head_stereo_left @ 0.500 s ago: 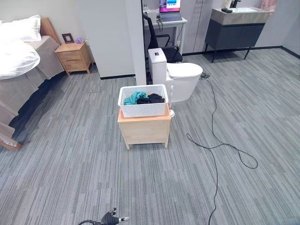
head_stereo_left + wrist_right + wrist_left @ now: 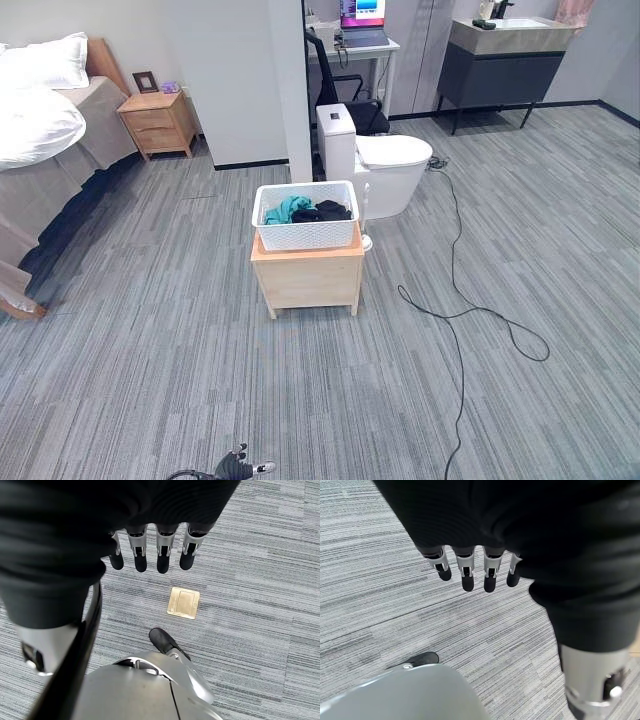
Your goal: Grab the laundry basket,head to the washer,open it,put in the laundry and shut it.
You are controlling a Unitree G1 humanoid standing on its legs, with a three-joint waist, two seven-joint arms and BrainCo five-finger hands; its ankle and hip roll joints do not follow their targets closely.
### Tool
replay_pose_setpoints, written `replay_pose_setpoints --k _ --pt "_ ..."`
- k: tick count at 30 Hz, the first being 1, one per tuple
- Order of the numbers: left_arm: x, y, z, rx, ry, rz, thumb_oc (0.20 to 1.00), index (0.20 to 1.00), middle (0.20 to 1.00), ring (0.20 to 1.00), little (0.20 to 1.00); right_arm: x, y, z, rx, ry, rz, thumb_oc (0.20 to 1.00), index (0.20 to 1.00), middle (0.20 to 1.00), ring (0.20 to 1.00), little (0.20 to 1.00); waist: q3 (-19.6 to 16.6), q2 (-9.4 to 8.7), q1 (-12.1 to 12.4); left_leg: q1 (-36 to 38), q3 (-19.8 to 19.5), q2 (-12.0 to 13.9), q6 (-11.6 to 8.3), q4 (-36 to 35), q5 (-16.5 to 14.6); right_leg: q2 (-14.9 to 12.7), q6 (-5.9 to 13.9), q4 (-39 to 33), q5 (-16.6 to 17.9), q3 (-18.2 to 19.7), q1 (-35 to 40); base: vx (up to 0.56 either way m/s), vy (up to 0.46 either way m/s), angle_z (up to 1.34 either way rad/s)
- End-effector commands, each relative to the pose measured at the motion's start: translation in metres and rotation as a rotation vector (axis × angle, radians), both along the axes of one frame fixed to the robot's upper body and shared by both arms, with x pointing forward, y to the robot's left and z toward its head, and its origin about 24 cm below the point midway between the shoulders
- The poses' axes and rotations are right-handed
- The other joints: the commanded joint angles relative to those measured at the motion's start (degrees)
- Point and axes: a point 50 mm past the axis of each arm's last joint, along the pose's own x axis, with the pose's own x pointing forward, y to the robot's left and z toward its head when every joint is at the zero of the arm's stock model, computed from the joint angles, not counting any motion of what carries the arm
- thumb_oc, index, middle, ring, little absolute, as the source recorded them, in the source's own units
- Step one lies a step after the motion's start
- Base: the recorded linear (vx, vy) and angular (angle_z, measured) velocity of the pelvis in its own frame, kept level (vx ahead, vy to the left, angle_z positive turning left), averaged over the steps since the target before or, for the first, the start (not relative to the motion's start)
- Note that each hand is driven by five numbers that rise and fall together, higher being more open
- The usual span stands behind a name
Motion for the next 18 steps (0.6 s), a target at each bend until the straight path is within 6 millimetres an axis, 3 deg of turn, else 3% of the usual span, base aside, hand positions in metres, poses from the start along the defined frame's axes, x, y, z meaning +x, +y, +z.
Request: replay_pose_setpoints --k 1,18 --pt "0.0123 0.0084 0.0036 0.031 -0.035 0.001 1.000 1.000 1.000 1.000 1.000 -0.0074 0.0104 -0.0037 0.021 0.059 0.038 1.000 1.000 1.000 1.000 1.000 -0.42 -2.78 1.18 -1.38 -2.66 3.38 -4.33 -3.82 1.06 -7.32 6.38 -2.55 0.16 0.37 2.38 0.00 0.000 0.00" --pt "0.0117 0.0082 0.0033 0.025 -0.028 0.001 1.000 1.000 1.000 1.000 1.000 -0.0085 0.0110 -0.0039 0.025 0.064 0.049 1.000 1.000 1.000 1.000 1.000 -0.28 -2.76 0.71 -1.27 -2.50 3.84 -4.66 -3.82 1.02 -6.71 6.09 -2.55 -0.34 0.79 2.39 0.00 0.000 0.00"
